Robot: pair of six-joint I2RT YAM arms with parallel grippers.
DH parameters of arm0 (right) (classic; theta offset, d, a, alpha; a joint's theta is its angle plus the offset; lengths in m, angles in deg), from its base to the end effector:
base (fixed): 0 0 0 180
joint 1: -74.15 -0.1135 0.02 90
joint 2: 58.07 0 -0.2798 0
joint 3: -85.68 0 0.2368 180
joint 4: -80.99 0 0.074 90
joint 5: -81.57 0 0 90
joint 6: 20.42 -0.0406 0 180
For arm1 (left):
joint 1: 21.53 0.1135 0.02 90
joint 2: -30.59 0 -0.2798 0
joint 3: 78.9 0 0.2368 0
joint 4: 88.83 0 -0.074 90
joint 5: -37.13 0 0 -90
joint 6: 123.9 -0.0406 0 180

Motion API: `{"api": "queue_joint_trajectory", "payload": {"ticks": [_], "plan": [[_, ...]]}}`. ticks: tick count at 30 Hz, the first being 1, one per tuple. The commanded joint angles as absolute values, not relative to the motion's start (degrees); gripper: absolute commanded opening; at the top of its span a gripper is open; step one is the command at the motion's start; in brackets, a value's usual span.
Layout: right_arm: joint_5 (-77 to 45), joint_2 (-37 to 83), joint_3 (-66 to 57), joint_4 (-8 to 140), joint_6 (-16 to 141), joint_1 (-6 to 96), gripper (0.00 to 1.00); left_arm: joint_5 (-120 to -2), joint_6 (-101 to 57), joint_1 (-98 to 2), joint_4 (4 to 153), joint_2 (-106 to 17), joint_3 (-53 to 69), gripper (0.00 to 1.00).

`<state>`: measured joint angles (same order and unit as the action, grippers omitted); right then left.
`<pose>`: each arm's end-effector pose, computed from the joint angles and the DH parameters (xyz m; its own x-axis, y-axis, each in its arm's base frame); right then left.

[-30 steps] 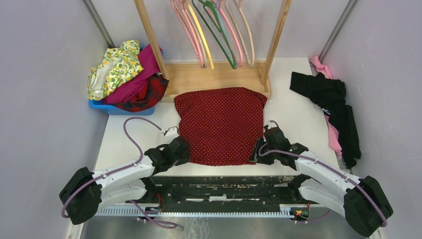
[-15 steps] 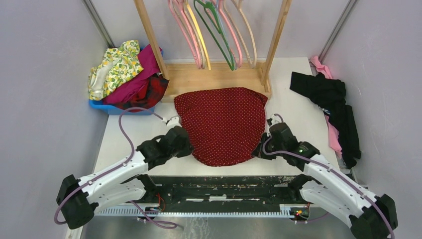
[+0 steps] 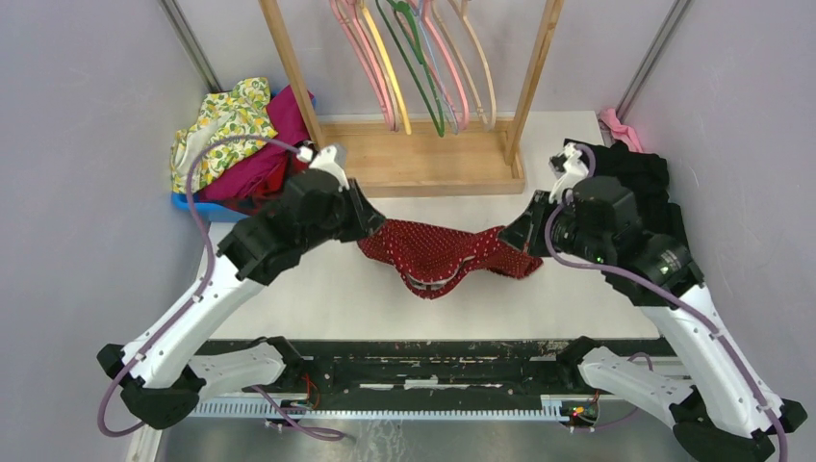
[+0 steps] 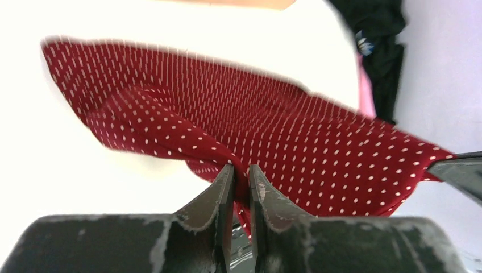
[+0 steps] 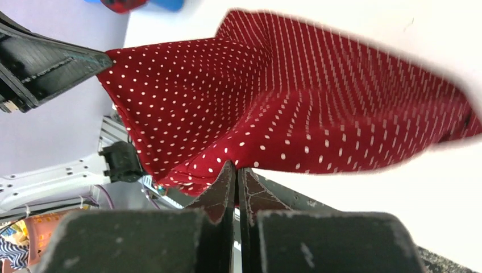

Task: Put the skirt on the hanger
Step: Flatten out the skirt at the center of the board.

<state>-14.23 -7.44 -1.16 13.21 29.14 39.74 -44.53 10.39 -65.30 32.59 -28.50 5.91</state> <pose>0.1058 0.0774 0.4098 -0.7395 0.2757 -0.6141 -0.2018 0.7796 0.5929 0.1380 -0.1241 0.3944 -0.6970 -0.2891 -0.6562 0.1534 0.8339 -0.5302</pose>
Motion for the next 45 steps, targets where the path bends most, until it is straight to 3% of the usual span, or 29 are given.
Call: {"api": "queue_joint_trajectory", "payload": {"ticks": [1,8,15,18,21,25,28,32,38,45], "plan": [[-10.5,-4.0,-14.3,6.4,33.9,39.5,0.01,-45.6,3.6,-63.5,26.1,-31.6,21.7,0.22],[-5.2,1.0,-26.5,-1.0,38.0,39.6,0.01,-44.1,-1.0,-59.2,17.5,-35.7,36.4,0.24],[-5.1,7.6,-31.1,-2.0,40.7,40.2,0.01,-47.9,-2.8,-54.5,18.6,-37.6,36.1,0.24],[-6.6,8.5,-30.8,-1.1,40.8,40.4,0.01,-52.4,-3.0,-54.4,21.1,-36.4,29.2,0.29],[-6.9,7.9,-29.2,-0.8,41.2,40.6,0.01,-57.6,-1.3,-54.5,27.8,-31.4,14.4,0.52],[-6.9,6.9,-26.9,-0.6,41.4,40.7,0.01,-73.5,0.0,-54.9,44.2,-21.5,-4.1,0.65],[-6.9,6.8,-25.7,-0.2,41.6,41.0,0.01,-74.3,0.4,-56.6,51.7,-14.0,-15.2,0.77],[-7.6,7.4,-24.8,0.8,41.4,41.3,0.01,-75.3,1.8,-59.8,56.9,-11.0,-22.8,0.78],[-8.2,7.5,-24.1,1.7,41.2,41.6,0.01,-64.1,3.4,-72.3,60.4,-12.1,-28.1,0.78],[-8.6,6.8,-23.9,1.7,41.2,42.0,0.01,-59.7,4.0,-76.7,66.6,-17.3,-32.7,0.76]]}}
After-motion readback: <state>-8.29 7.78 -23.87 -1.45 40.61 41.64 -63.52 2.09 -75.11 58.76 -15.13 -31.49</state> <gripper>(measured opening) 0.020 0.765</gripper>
